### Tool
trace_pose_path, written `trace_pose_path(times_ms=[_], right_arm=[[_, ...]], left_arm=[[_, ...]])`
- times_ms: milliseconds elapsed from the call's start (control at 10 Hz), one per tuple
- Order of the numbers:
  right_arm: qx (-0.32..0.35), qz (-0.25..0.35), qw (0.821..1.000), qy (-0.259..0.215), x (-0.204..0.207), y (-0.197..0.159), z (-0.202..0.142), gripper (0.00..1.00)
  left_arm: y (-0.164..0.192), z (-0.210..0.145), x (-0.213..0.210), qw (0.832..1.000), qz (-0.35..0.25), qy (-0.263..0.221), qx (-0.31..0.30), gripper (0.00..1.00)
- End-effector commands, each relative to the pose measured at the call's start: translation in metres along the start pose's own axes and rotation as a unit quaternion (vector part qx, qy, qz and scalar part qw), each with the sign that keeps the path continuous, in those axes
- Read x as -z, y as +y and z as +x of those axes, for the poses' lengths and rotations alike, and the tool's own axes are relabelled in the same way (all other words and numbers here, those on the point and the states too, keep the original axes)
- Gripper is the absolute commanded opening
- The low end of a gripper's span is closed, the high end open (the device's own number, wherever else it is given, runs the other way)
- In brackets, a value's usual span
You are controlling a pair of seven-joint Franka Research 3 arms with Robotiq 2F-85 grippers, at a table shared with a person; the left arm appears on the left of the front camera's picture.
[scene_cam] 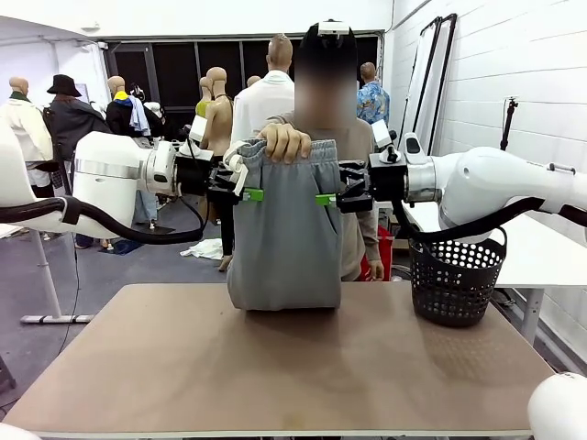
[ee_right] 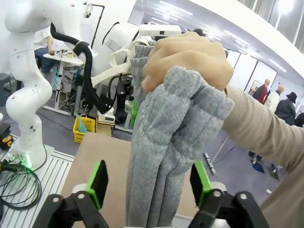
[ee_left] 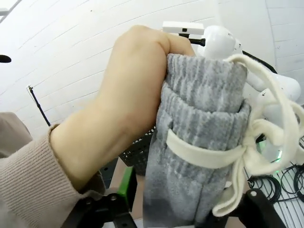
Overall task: Fold the training pants.
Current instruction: Grab both ends of the Training pants handed by a person.
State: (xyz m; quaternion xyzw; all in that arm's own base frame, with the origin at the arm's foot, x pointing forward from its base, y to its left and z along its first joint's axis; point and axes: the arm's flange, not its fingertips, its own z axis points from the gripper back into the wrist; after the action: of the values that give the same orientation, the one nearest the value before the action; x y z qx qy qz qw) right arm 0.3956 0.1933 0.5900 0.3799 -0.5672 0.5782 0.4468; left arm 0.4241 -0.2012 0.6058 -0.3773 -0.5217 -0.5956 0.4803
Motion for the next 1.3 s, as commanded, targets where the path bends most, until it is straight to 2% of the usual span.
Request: trace_pose_path(times_ms=[0,100,200,300,1000,1100,1200], right_arm=[[0.019,-0.003,1.0,0.004,0.003,-0.006,0.005,0.44],[0.027,-0.001,1.0,0.005,0.003,-0.006,0.005,0.25],[0.034,-0.002,0.999,0.004,0.003,-0.006,0.005,0.05],[0.034,0.001,0.999,0.004,0.003,-0.007,0.005,0.0],[0.039,0.001,0.999,0.002,0.004,-0.008,0.005,0.0],[0.038,-0.01,0.999,0.021,0.006,-0.008,0.004,0.0],[0.022,0.007,0.999,0.022,0.007,-0.008,0.001,0.0]], left_arm=[[0.007,0.005,0.002,1.0,-0.006,-0.01,-0.006,0.32],[0.008,0.006,0.002,1.0,-0.008,-0.014,-0.007,0.12],[0.007,0.004,0.002,1.0,-0.008,-0.016,-0.011,0.0],[0.008,0.003,0.0,1.0,-0.007,-0.019,-0.011,0.0],[0.009,0.003,-0.003,0.999,-0.009,-0.028,-0.014,0.0],[0.012,0.002,-0.002,1.0,-0.001,-0.014,-0.024,0.0],[0.021,-0.004,0.002,0.996,-0.054,0.036,-0.057,0.0]])
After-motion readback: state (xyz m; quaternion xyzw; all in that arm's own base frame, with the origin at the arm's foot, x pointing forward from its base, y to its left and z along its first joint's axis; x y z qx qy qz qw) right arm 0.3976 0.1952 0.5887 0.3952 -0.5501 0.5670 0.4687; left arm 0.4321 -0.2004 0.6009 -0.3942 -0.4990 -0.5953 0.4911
